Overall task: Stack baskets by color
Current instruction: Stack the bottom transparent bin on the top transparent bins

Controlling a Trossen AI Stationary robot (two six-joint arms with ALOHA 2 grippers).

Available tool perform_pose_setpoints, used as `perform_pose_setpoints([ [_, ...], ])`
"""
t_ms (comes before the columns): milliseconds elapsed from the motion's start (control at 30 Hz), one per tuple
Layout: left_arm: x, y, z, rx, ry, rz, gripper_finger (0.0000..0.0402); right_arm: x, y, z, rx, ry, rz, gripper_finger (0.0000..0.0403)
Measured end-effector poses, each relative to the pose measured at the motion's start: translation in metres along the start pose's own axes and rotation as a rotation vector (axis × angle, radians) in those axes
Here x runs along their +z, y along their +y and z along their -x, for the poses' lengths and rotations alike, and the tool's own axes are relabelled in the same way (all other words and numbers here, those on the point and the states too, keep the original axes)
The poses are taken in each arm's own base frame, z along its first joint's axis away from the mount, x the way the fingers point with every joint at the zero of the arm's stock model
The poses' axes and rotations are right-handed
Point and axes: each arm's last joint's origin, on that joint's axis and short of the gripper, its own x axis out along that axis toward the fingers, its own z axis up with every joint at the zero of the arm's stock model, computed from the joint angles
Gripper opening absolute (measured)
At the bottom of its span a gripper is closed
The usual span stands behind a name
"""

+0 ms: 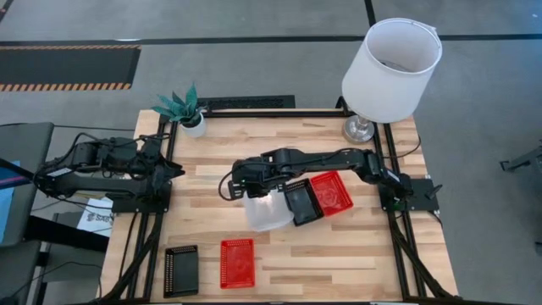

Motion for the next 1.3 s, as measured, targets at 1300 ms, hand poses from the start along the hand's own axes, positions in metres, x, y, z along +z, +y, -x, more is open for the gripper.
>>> perform_pose_setpoints([
  [1300,0.001,0.001,0.000,0.024,-0.026,-0.007,0.0183,0.006,-0.004,0.008,-0.048,-0.025,0.093,0.0000],
])
